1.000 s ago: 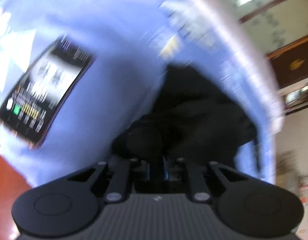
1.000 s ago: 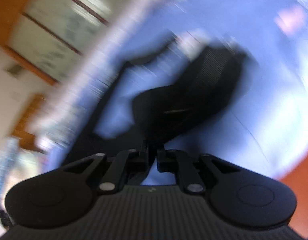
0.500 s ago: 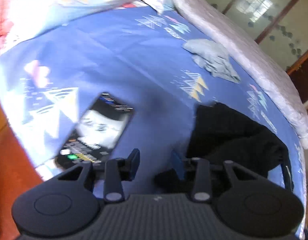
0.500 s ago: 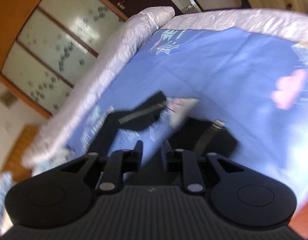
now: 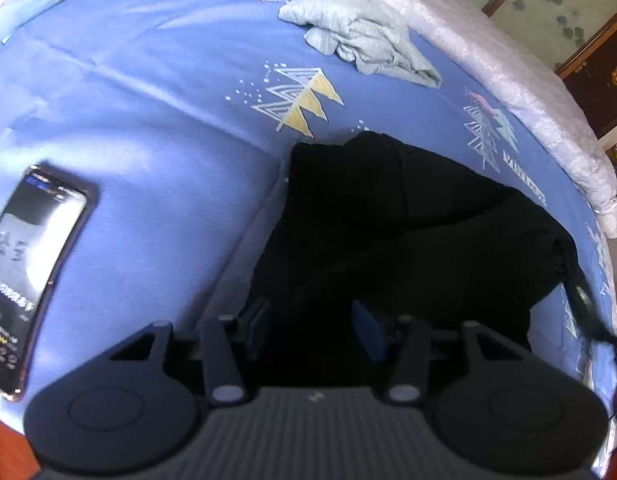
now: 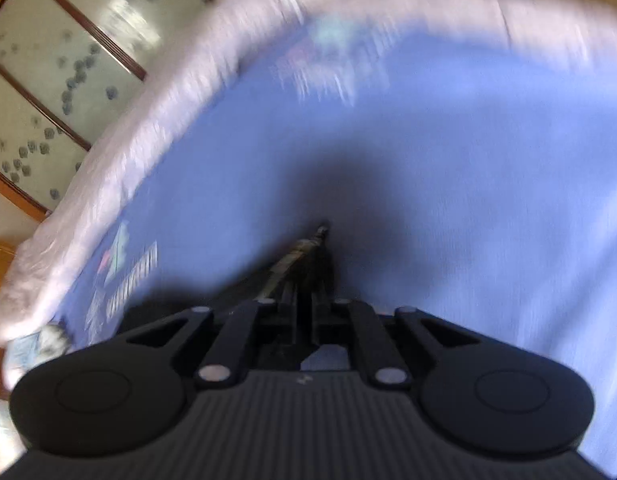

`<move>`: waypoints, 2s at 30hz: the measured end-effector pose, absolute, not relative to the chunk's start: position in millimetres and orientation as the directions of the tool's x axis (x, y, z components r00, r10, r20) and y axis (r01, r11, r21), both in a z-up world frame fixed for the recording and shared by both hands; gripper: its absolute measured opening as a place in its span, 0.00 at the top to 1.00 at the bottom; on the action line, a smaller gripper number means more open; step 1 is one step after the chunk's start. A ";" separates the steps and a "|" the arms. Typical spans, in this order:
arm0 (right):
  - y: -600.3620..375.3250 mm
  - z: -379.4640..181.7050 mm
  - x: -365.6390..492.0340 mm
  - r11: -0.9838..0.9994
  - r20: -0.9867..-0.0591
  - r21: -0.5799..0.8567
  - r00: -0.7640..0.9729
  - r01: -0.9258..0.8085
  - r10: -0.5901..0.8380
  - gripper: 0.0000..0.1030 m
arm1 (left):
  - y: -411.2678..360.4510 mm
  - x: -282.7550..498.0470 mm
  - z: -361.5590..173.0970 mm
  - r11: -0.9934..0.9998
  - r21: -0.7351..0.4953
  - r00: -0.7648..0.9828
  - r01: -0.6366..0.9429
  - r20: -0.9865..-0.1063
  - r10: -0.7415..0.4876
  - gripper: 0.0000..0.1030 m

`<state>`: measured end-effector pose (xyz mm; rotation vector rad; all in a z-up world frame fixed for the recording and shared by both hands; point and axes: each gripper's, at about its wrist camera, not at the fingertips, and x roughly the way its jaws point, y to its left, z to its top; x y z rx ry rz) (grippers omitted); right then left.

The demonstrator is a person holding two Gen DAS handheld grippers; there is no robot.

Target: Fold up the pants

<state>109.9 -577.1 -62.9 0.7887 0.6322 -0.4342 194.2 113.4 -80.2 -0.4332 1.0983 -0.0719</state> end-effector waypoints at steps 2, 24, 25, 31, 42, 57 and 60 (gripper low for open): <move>-601.7 -33.7 125.1 0.640 -0.624 0.494 0.753 0.588 -0.210 0.92 | 111.2 196.3 -83.9 0.917 -0.369 0.456 -0.150 -0.849 -0.267 0.55; -581.1 -38.4 -59.3 0.663 -0.700 0.406 0.680 0.629 -0.217 0.56 | 106.1 156.3 -54.4 0.921 -0.388 0.503 -0.030 -0.802 -0.322 0.52; -575.2 -45.7 -74.5 0.661 -0.715 0.404 0.669 0.632 -0.203 0.54 | 106.1 152.8 -53.3 0.920 -0.391 0.501 -0.027 -0.802 -0.326 0.52; -531.7 -89.7 -117.9 0.632 -0.743 0.451 0.658 0.631 -0.127 0.54 | 112.0 127.5 -39.6 0.919 -0.395 0.512 -0.016 -0.793 -0.332 0.51; -565.4 -29.3 -117.4 0.573 -0.638 0.317 0.617 0.756 -0.461 0.89 | 160.8 84.3 -24.0 0.921 -0.371 0.553 -0.116 -0.795 -0.250 0.50; -510.4 -42.2 -165.9 0.527 -0.656 0.495 0.695 0.691 -0.295 0.64 | 163.0 125.7 -52.4 0.910 -0.405 0.530 -0.089 -0.793 -0.301 0.38; -478.9 -43.3 -155.0 0.583 -0.650 0.520 0.732 0.624 -0.204 0.63 | 160.1 167.0 -51.4 0.927 -0.372 0.573 -0.050 -0.771 -0.278 0.20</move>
